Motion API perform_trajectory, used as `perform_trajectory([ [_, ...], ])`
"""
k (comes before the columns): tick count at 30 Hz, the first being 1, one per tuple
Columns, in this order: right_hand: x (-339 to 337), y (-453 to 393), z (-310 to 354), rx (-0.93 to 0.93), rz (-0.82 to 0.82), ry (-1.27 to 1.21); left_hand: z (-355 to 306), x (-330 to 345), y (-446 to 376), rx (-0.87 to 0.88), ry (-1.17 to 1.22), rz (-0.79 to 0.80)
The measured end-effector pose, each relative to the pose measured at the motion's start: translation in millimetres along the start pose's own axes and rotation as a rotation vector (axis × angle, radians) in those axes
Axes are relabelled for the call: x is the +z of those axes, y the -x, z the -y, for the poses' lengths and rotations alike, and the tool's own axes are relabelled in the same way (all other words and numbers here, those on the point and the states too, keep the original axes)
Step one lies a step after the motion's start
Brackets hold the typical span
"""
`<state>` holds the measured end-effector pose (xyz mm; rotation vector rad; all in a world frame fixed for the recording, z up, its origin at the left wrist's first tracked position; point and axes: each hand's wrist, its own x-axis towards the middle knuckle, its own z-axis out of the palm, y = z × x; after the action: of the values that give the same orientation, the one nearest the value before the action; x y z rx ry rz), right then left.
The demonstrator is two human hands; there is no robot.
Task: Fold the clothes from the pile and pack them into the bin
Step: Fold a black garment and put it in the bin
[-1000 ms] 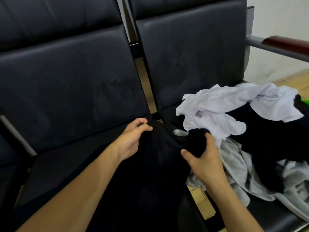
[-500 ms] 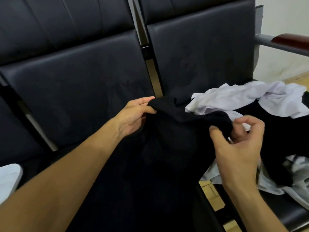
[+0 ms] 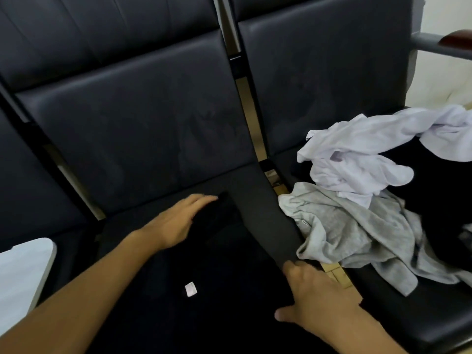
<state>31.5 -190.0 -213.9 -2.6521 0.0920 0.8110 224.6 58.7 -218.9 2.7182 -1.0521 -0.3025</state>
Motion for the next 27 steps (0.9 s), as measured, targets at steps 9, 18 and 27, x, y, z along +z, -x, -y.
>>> perform_trajectory([
  [9, 1, -8, -6, -0.018, -0.249, -0.074, -27, 14, -60, 0.117, -0.062, 0.172],
  [18, -35, -11, -16, -0.063, -0.557, -0.652, 0, -65, 37, -0.197, 0.224, -0.037],
  [27, -142, 86, 36, -0.472, -0.826, 0.002, -31, -220, 201, -0.2, 0.248, -0.648],
])
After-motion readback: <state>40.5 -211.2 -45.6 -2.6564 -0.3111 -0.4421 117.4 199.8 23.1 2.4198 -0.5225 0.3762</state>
